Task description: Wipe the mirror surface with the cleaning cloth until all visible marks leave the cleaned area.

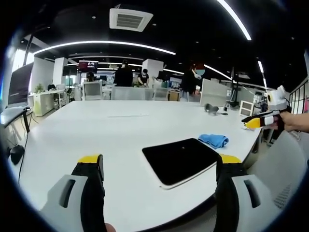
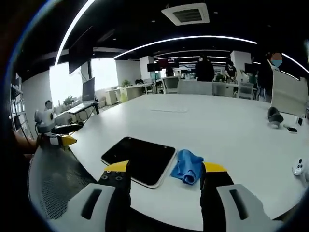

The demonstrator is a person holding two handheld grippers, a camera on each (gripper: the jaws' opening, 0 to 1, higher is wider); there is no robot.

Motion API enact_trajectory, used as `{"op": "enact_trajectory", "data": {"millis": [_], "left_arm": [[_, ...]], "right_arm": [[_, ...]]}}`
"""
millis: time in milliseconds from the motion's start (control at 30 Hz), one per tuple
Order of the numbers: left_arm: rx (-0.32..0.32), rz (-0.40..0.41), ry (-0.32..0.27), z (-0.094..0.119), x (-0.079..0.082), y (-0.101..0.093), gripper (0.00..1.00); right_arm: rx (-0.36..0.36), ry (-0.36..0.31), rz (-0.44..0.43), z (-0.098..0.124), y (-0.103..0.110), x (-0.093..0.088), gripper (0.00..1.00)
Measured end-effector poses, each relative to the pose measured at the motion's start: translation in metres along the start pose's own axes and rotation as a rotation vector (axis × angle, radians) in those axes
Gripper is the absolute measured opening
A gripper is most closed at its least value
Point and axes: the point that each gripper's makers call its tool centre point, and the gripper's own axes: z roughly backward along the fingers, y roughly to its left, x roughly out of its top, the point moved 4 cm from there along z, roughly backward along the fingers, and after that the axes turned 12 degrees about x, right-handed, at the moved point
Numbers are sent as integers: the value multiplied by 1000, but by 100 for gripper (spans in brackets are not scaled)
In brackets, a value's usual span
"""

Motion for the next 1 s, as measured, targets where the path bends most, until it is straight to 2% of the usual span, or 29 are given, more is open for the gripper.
{"op": "enact_trajectory", "data": {"millis": [233,300,367,867,967,1000], "left_arm": [[-2,-3,5,0,-1,0,95],[-1,-2,4,0,0,0,95],[-2,-2,4,0,0,0,96],[-6,1,2,-1,0,-1,97],[-4,-2,6,-1,-1,-1,97],[-4,-2,5,-1,0,-1,97]], "right_arm": [[10,58,41,-20,-20,-6,42],[-15,82,74,-26,-30,-8,43],[-20,99,91,-32,-35,-9,39],[11,173,93,-83,-61,-21,31],[14,180,98,-90,-66,-27,23],[58,180,125,-93,-63,-28,15]]}}
